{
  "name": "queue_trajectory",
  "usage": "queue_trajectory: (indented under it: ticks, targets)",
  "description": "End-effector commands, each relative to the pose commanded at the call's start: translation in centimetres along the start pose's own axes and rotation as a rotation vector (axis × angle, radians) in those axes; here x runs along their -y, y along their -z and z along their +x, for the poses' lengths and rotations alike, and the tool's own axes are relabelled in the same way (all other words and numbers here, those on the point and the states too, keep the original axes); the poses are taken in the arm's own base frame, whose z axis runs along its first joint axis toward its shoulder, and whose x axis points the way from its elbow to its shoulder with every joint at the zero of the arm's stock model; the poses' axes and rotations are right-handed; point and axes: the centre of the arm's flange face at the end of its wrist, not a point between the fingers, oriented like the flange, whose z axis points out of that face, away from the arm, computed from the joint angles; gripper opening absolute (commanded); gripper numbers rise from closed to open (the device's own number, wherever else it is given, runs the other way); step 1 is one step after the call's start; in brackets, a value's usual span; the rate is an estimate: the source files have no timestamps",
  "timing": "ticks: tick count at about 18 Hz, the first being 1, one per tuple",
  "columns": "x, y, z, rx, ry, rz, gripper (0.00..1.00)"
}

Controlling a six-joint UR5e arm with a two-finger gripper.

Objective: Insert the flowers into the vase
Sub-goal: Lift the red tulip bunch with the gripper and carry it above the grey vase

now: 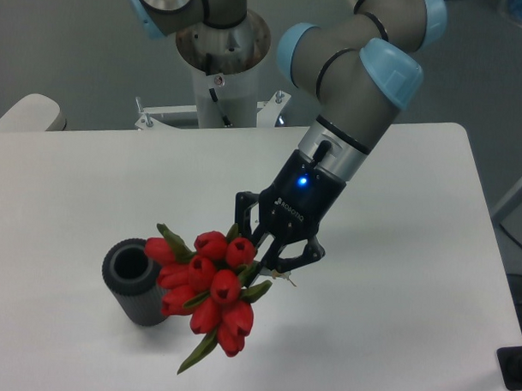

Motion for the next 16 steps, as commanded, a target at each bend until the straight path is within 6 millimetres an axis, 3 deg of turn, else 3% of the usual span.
queue_trajectory:
  ticks: [8,13,16]
  targets:
    - [2.0,-2.2,2.6,-0.005,0.007,0.053,0.26]
    - [3.9,-1.8,4.3,-0.09,0.064,0.168,0.26]
    - [5.3,-1.4,6.5,-0.158,0.069,0.238,0.26]
